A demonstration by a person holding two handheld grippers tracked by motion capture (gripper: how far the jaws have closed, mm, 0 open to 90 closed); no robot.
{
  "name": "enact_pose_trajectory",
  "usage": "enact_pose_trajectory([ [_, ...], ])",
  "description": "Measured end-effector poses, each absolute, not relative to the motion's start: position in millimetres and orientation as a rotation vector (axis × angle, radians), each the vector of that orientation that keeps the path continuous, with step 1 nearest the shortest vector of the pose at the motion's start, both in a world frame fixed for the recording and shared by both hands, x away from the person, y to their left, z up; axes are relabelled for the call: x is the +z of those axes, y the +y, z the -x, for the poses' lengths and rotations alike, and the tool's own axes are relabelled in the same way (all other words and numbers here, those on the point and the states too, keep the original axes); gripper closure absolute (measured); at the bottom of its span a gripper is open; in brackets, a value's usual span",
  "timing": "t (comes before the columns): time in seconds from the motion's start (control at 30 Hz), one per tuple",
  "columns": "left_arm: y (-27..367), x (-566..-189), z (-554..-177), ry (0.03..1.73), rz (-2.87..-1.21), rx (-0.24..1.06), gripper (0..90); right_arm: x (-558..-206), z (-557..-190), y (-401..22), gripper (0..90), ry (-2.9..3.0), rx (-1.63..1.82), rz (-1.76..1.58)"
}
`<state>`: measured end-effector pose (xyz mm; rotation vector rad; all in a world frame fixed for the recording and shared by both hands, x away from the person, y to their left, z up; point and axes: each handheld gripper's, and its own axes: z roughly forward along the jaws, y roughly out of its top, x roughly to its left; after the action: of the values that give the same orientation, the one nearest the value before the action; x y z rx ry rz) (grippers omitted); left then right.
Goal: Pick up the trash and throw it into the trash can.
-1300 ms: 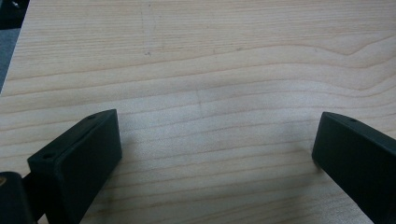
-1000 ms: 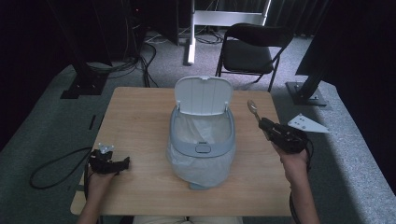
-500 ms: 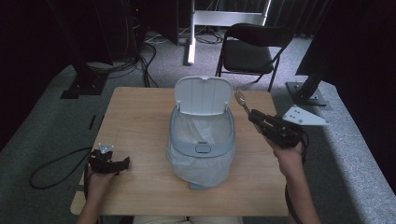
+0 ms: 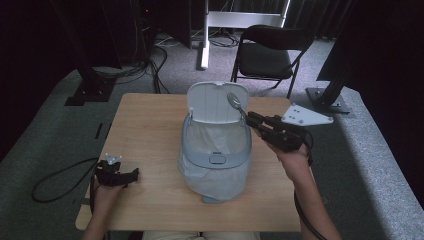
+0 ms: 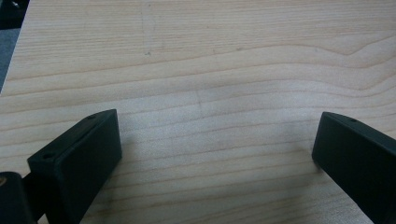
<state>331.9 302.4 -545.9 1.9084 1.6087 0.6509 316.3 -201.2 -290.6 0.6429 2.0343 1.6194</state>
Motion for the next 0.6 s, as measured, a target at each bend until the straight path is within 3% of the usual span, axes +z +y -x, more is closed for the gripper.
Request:
enact_pose_trajectory([
  [0.43,303,-546,-332,1.608,-1.909,0.65,1.4,-302,-341,-168,78.8,2.168,1.606,-0.626],
  [0.53,303,-546,-332,1.607,-1.909,0.65,1.4,-306,-344,-165,55.4,2.18,1.625,-0.627],
  [0.6,303,-546,-332,1.607,-1.909,0.65,1.4,-308,-346,-164,48.3,2.167,1.615,-0.652],
])
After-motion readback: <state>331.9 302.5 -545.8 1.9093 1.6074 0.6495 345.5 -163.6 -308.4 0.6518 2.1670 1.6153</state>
